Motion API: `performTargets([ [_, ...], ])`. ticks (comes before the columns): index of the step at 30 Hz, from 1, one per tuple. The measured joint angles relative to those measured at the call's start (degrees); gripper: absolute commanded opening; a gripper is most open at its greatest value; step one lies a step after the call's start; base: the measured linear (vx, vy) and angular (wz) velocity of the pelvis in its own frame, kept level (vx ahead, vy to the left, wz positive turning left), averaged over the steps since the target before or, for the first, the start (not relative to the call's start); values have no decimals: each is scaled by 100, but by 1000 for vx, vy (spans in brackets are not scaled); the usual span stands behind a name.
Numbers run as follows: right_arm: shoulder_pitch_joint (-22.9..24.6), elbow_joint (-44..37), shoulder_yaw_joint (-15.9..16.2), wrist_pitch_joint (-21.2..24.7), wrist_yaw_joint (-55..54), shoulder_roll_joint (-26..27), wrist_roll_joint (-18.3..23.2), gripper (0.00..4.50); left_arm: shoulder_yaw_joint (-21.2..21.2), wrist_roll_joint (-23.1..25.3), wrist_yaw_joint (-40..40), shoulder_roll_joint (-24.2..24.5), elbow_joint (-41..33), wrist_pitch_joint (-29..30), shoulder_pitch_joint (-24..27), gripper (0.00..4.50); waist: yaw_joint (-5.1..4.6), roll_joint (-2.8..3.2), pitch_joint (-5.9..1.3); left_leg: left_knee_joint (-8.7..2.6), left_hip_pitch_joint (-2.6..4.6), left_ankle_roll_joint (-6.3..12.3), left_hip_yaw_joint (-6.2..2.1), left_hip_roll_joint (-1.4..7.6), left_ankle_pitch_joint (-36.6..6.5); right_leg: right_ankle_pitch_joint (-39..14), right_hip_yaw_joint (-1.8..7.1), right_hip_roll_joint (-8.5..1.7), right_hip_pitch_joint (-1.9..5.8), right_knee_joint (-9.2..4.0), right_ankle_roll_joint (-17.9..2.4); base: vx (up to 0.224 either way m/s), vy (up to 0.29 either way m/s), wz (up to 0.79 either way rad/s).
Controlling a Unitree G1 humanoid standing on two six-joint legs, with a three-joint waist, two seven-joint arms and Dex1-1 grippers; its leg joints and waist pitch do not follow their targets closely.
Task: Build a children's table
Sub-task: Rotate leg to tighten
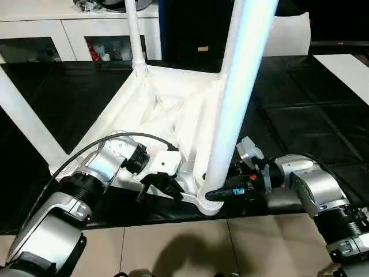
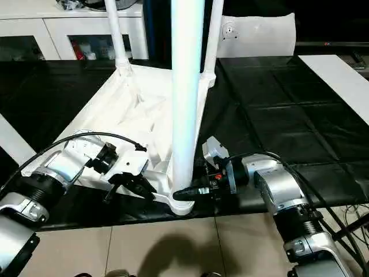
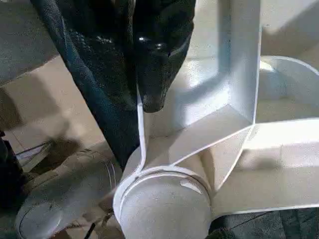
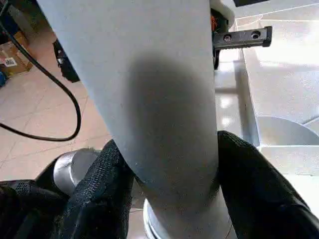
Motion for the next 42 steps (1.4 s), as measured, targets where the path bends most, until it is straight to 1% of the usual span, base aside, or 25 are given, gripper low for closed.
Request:
performTargets([
  [3, 110, -123, -75, 75, -148, 66, 41, 209, 39, -42, -26, -7, -25, 276, 3, 0, -12, 1, 0, 1, 4, -4, 0, 0, 0, 0, 0, 1, 0, 6, -1, 0, 0, 0],
  [5, 252, -305, -159, 167, -480, 207, 43, 209, 74, -59, 78, -20, -38, 557, 6, 0, -27, 1, 0, 3, 10, -14, 0, -2, 1, -1, 0, 3, 0, 14, 3, 0, 0, 0],
  [6, 282, -348, -205, 208, -662, 258, 28, 209, 108, -54, 190, -22, -37, 673, 8, 0, -34, 3, -1, 3, 13, -27, 0, -2, 2, -8, 0, 3, 0, 16, 14, 0, 0, 0],
  [9, 403, -453, -474, 292, -1731, 656, -189, 207, 348, 66, 901, -69, -8, 1130, 12, 0, -79, 3, -1, 1, 20, -56, 0, -2, 25, 6, 0, 8, 0, 16, 27, 0, 0, 0],
  [10, 399, -449, -592, 363, -2227, 843, -275, 205, 442, 127, 1238, -124, 12, 1282, 13, 0, -144, 4, -1, -2, 29, -69, 0, -2, 36, 7, 0, 9, 4, 14, 29, 0, 0, 0],
  [12, 380, -436, -700, 413, -2726, 971, -373, 202, 491, 167, 1567, -235, 14, 1432, 13, 0, -234, 3, -1, -2, 39, -70, 1, -4, 40, 10, 0, 11, 11, -2, 34, 0, 0, 0],
  [13, 343, -380, -822, 474, -3155, 1161, -460, 201, 556, 201, 1874, -343, 25, 1579, 14, 0, -318, 3, 0, -8, 52, -70, 0, 0, 40, 10, -2, 20, 26, -19, 34, 0, 0, 0],
  [16, 130, -215, -986, 609, -4244, 1619, -724, 200, 731, 237, 2546, -550, 39, 1936, 13, 0, -503, -1, 2, -8, 62, -70, -2, -3, 40, 10, -6, 19, 32, -25, 34, 0, 0, 0],
  [19, -109, 7, -1156, 649, -5343, 2073, -966, 200, 916, 267, 3279, -837, 47, 2237, 9, 0, -553, -1, 2, -15, 59, -69, -5, -4, 39, 10, -8, 19, 31, -28, 34, 0, 0, 0],
  [21, -320, 233, -1206, 626, -5949, 2300, -1147, 200, 1020, 270, 3695, -1014, 125, 2340, -29, 0, -564, -2, 2, -19, 55, -67, -5, -5, 36, 10, -7, 19, 30, -28, 34, 0, 0, 0],
  [22, -433, 353, -1211, 592, -6239, 2379, -1252, 234, 1054, 272, 3901, -1111, 167, 2361, -57, 0, -555, -2, 2, -26, 50, -65, -7, -6, 34, 10, -7, 18, 30, -29, 34, 0, 0, 0],
  [23, -486, 415, -1215, 571, -6382, 2413, -1293, 254, 1070, 272, 3999, -1162, 193, 2362, -71, 0, -545, -2, 2, -31, 48, -62, -7, -7, 31, 10, -6, 18, 29, -31, 34, 0, 0, 0],
  [24, -509, 456, -1248, 550, -6504, 2448, -1309, 266, 1078, 272, 4055, -1211, 219, 2361, -91, 0, -525, -3, 2, -37, 46, -56, -8, -8, 27, 11, -5, 17, 29, -30, 33, 0, 0, 0],
  [25, -516, 547, -1314, 509, -6678, 2540, -1347, 268, 1084, 273, 4150, -1276, 262, 2337, -121, 0, -503, -3, 2, -44, 42, -49, -8, -8, 24, 7, -5, 17, 24, -31, 37, 0, 0, 0],
  [27, -503, 643, -1315, 502, -6766, 2565, -1363, 289, 1086, 273, 4185, -1286, 276, 2245, -128, 0, -498, -3, 2, -48, 24, -37, -8, -10, 20, 12, -3, 17, 5, -27, 14, 0, 0, 0],
  [29, -482, 632, -1315, 489, -6824, 2569, -1369, 309, 1084, 276, 4185, -1273, 327, 2044, -135, 0, -494, -3, 2, -47, -10, -14, -7, -13, 26, 8, 1, 15, -30, -19, 4, 0, 0, 0],
  [31, -473, 616, -1315, 444, -6857, 2622, -1369, 318, 1084, 277, 4181, -1253, 379, 1891, -136, 0, -496, 0, 1, -47, -22, -10, -6, -13, 24, 8, 3, 15, -51, -12, 2, 0, 0, 0],
  [32, -452, 610, -1315, 400, -6864, 2626, -1369, 330, 1083, 278, 4165, -1245, 396, 1844, -136, 0, -493, 1, 1, -47, -22, -10, -5, -13, 25, 8, 3, 15, -53, -10, 1, 0, 0, 0],
  [33, -414, 595, -1312, 350, -6860, 2626, -1368, 343, 1083, 278, 4142, -1223, 429, 1769, -135, 0, -489, 1, 2, -47, -22, -10, -5, -13, 25, 8, 3, 15, -53, -10, 0, 0, 0, 0],
  [36, -200, 485, -1310, 268, -6858, 2620, -1360, 362, 1069, 279, 4073, -1172, 486, 1604, -134, 0, -471, 2, 3, -44, -24, -11, -5, -13, 26, 11, 5, 14, -55, -11, -4, 0, 0, 0],
  [37, 9, 207, -1353, 238, -6742, 2511, -1283, 374, 1005, 286, 3983, -1122, 520, 1363, -125, 0, -454, 0, 4, -44, -26, -10, -4, -13, 26, 11, 5, 14, -55, -12, -4, 0, 0, 0],
  [38, 128, 93, -1361, 221, -6644, 2470, -1230, 386, 979, 284, 3910, -1067, 543, 1221, -112, 0, -440, -1, 5, -44, -26, -10, -4, -13, 25, 11, 5, 15, -55, -13, -4, 0, 0, 0],
  [41, 453, -239, -1402, 186, -6389, 2266, -1085, 399, 972, 284, 3864, -1038, 624, 993, -108, 0, -381, -1, 5, -41, -28, -10, -4, -13, 26, 12, 7, 13, -57, -11, -5, 0, 0, 0],
  [42, 508, -313, -1413, 139, -6310, 2204, -1071, 423, 973, 284, 3868, -1027, 642, 971, -108, 0, -366, -2, 5, -40, -27, -10, -3, -13, 26, 14, 7, 13, -57, -10, -6, 0, 0, 0],
])
